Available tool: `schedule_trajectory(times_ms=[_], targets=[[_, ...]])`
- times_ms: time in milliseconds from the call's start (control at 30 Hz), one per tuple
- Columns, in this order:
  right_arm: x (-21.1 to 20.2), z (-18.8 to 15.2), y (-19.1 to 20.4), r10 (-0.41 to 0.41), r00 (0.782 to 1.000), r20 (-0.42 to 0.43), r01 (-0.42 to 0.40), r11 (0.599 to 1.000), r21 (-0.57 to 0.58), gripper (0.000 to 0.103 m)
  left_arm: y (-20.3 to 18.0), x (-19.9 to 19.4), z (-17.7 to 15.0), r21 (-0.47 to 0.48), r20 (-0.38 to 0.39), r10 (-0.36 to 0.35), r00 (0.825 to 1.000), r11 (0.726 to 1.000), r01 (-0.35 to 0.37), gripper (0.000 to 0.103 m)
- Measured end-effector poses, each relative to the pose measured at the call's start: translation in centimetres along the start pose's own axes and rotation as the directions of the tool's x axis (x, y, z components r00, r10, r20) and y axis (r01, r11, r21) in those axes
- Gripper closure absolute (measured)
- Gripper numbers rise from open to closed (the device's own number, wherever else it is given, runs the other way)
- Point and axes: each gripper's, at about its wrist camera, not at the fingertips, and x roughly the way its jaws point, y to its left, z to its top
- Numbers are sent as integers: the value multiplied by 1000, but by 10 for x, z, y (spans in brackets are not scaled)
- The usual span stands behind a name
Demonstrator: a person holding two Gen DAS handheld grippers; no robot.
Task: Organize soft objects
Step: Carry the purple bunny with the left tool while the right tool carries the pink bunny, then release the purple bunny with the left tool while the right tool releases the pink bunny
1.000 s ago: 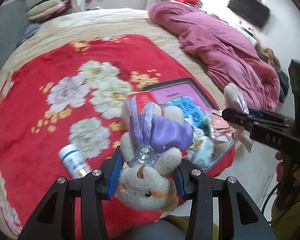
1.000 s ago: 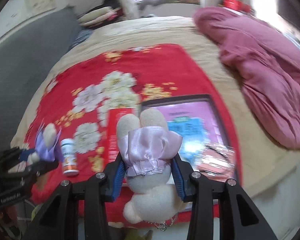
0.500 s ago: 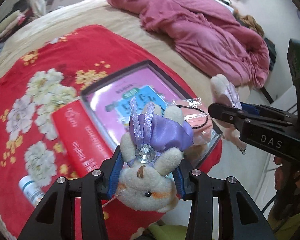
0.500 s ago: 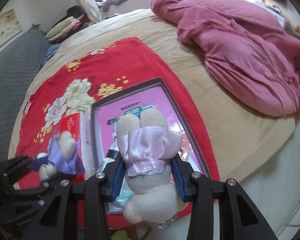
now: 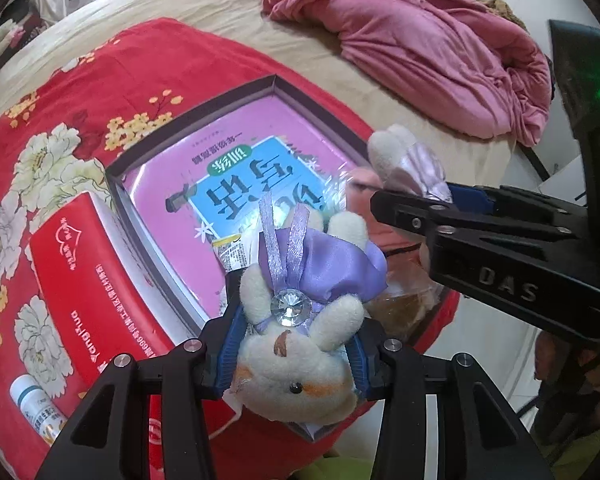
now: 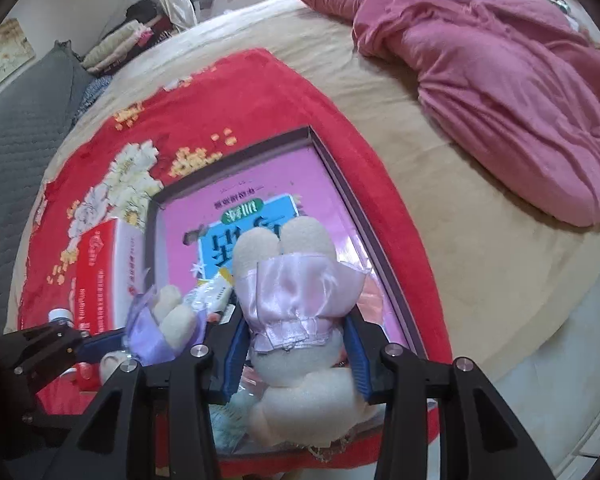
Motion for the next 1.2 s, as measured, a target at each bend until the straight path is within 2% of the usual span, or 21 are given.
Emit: schedule_trajectory(times_ms=[200, 533, 667, 767, 900, 1200], targets=[[24, 0, -8, -2, 1000, -25, 3, 1000, 20, 58, 6, 15, 1, -9, -24, 1, 1000, 1000, -1, 56], [43, 10, -1, 21, 1000, -1, -21, 1000, -5, 57, 12, 23, 3, -34, -32, -4, 999, 999, 3, 55], [48, 15, 8, 73, 997, -20, -74, 997, -29, 54, 15, 24, 3, -40, -34, -2, 999, 999, 1, 54], [45, 16, 12, 70, 997, -22, -71, 997, -35, 52, 17, 23, 3, -42, -33, 0, 999, 999, -1, 53], [38, 15, 9, 113, 994, -7, -113, 993, -9, 43, 16, 24, 2, -43, -33, 3, 999, 999, -5, 53], [20, 10, 9, 120, 992, 36, -119, 993, -19, 37, 15, 25, 2, -47, -38, 10, 999, 999, -12, 48]])
